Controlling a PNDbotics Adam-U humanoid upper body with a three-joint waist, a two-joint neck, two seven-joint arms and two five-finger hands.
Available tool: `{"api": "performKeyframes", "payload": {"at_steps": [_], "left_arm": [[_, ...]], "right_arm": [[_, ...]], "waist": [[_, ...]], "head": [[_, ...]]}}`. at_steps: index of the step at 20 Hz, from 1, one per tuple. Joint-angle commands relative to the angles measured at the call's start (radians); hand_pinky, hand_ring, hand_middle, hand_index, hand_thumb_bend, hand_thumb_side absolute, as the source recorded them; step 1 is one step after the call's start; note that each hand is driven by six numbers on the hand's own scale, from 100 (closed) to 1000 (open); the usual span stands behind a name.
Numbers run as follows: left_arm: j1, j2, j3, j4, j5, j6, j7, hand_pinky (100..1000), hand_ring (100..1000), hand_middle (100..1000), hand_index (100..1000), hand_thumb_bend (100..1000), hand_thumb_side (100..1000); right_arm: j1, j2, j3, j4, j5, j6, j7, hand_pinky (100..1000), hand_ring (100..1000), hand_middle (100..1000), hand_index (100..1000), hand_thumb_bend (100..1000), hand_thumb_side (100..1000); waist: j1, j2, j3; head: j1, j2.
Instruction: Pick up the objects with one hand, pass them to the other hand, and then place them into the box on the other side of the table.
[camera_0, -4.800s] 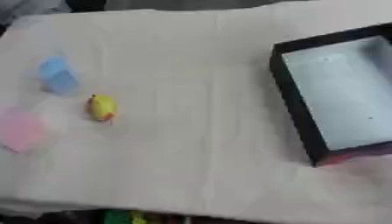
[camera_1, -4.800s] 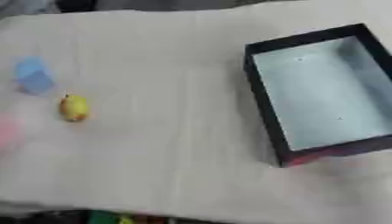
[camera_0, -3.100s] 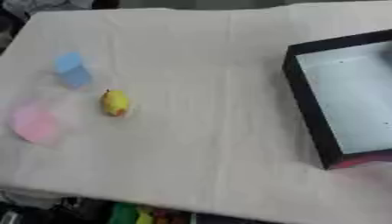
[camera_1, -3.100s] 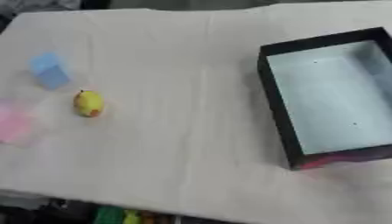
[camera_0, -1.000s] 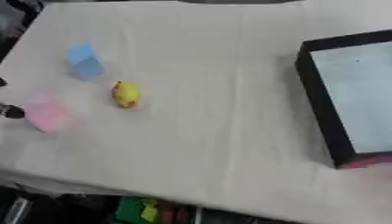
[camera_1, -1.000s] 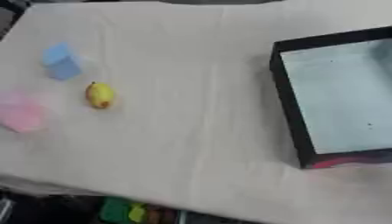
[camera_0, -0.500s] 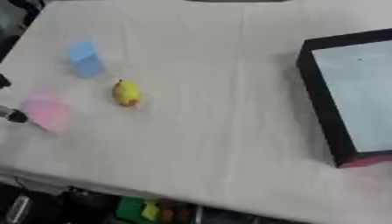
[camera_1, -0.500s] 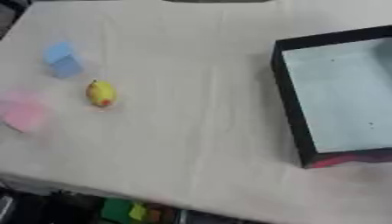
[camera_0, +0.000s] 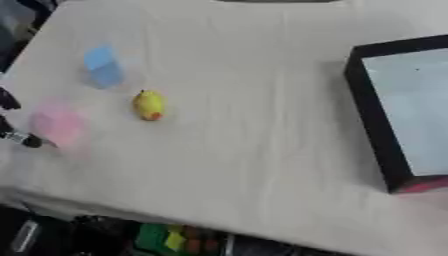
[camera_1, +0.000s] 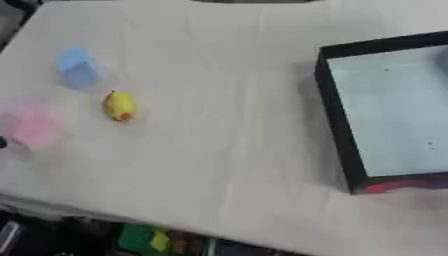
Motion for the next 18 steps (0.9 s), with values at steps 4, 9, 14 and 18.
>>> {"api": "performKeyframes", "payload": {"at_steps": [4,9,14,18], "left_arm": [[-0.064,-0.04,-0.01,0.081,-0.053,0.032,-0.035,941,917,830,821,769,320],[-0.097,-0.085,-0.018,0.123,-0.083,0.01,-0.019,935,911,824,801,756,339],[-0.113,-0.108,-0.018,0.134,-0.099,0.007,0.011,928,905,813,764,681,326],[-0.111,-0.108,-0.018,0.122,-0.098,0.017,0.031,918,895,797,686,571,258]], "right_arm": [[-0.006,-0.035,-0.015,-0.008,-0.008,-0.001,-0.005,867,813,843,873,100,494],[0.0,-0.034,-0.017,-0.006,-0.012,0.0,-0.008,867,810,839,872,100,498],[0.004,-0.03,-0.018,-0.002,-0.012,0.003,-0.009,866,806,837,872,100,502],[0.003,-0.026,-0.019,0.003,-0.01,0.005,-0.012,866,804,835,869,100,504]], "waist": [[0.002,-0.034,0.003],[0.002,-0.034,0.005],[0.003,-0.034,0.007],[0.005,-0.035,0.008]], "head": [[0.006,-0.001],[0.006,-0.002],[0.007,-0.001],[0.007,0.001]]}}
